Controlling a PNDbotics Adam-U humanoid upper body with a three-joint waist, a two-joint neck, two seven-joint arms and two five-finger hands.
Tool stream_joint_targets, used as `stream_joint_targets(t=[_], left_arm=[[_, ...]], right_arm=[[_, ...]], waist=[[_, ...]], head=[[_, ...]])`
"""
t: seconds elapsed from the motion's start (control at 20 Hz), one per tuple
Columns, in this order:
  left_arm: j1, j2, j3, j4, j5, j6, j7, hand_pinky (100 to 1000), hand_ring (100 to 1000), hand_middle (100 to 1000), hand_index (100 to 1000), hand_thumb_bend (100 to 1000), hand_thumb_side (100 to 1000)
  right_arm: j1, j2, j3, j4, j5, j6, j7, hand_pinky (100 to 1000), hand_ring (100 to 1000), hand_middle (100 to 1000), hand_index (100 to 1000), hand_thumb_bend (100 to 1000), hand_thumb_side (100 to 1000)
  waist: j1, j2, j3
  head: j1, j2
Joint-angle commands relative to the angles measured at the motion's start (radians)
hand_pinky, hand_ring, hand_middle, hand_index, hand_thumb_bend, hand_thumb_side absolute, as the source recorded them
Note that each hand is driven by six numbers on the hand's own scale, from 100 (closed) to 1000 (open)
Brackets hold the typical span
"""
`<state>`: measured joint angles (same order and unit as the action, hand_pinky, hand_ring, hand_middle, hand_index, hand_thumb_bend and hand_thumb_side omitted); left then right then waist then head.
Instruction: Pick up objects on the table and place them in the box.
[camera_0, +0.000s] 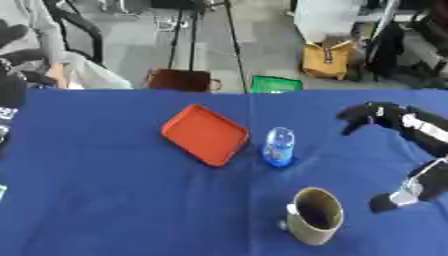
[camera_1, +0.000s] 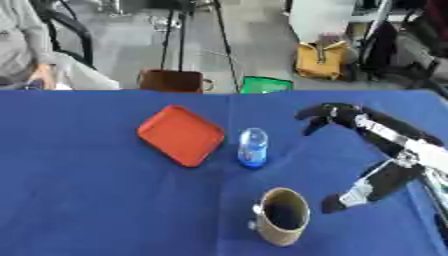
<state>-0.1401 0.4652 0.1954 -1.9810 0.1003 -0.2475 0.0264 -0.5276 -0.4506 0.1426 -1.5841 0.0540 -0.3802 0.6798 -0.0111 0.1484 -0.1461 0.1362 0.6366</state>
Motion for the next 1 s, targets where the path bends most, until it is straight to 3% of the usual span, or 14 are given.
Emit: stream_joint_targets(t=[0.05,0.75,1.0], left_arm=[[-0.004,0.018,0.011,-0.019,-0.001,-0.003,-0.002,600,780,863,957,555,645],[-0.003,0.016,0.010,-0.019,-0.001,-0.002,-0.005,599,780,864,959,551,652],[-0.002,0.014,0.008,-0.019,-0.001,0.000,-0.007,599,780,864,957,550,655]], right_arm=[[-0.013,-0.011,-0.002,-0.021,-0.009,-0.001,0.002,906,760,861,937,873,278],[-0.009,-0.009,0.002,-0.027,-0.011,0.000,0.011,907,759,861,938,873,274],[-0.016,-0.012,0.049,-0.014,0.003,-0.023,0.079,908,762,864,946,876,268]], waist=[[0.002,-0.016,-0.001],[0.003,-0.014,-0.002],[0.002,-0.016,0.001]], head=[[0.001,-0.009],[-0.002,-0.010],[-0.005,-0.009]])
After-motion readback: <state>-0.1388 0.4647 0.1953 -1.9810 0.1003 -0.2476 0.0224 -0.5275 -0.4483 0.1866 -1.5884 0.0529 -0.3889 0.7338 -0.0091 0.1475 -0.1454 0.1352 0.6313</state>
